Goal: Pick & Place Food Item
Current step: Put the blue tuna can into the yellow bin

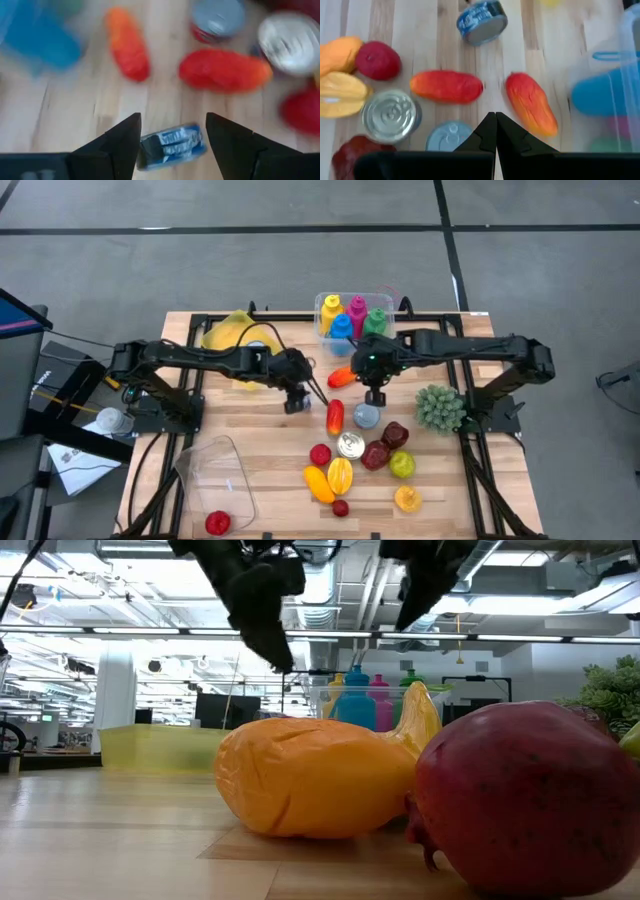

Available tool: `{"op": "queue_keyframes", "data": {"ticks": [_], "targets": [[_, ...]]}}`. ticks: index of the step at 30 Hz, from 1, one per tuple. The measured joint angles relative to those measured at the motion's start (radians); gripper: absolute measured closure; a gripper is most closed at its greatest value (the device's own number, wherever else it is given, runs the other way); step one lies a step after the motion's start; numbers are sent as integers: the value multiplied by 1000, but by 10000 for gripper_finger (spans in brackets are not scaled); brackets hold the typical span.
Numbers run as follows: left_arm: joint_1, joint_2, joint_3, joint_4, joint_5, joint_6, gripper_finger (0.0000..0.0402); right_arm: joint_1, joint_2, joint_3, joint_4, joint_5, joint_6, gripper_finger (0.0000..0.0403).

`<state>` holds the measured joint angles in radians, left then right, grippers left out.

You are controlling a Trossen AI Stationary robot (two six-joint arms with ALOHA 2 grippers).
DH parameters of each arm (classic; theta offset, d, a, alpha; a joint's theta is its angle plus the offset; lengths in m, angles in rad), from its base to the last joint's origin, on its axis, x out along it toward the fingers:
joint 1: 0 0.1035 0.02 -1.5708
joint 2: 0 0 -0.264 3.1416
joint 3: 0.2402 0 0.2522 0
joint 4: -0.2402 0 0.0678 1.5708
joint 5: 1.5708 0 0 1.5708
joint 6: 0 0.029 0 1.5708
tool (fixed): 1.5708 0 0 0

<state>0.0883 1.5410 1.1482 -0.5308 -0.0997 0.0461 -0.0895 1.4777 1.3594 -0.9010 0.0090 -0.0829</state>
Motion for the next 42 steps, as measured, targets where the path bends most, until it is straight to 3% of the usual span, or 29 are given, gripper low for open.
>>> {"op": "queue_keyframes", "data": {"ticks": [2,6,16,27,32,38,41,42], "targets": [[18,5,0,25,87,143,181,0,-25,0,4,0,6,403],[61,35,0,20,262,275,166,0,-65,0,3,0,30,403],[57,105,1,1,319,553,131,4,-79,1,-3,0,72,403],[72,241,1,1,274,587,133,4,-62,0,-1,0,76,403],[70,274,0,-8,154,597,155,4,-62,0,-1,0,76,403],[69,266,0,-11,143,597,227,4,-62,0,1,0,76,403],[61,233,0,-8,144,524,281,4,-62,0,0,0,76,403],[59,216,0,-5,153,485,282,4,-62,0,-1,0,76,403]]}}
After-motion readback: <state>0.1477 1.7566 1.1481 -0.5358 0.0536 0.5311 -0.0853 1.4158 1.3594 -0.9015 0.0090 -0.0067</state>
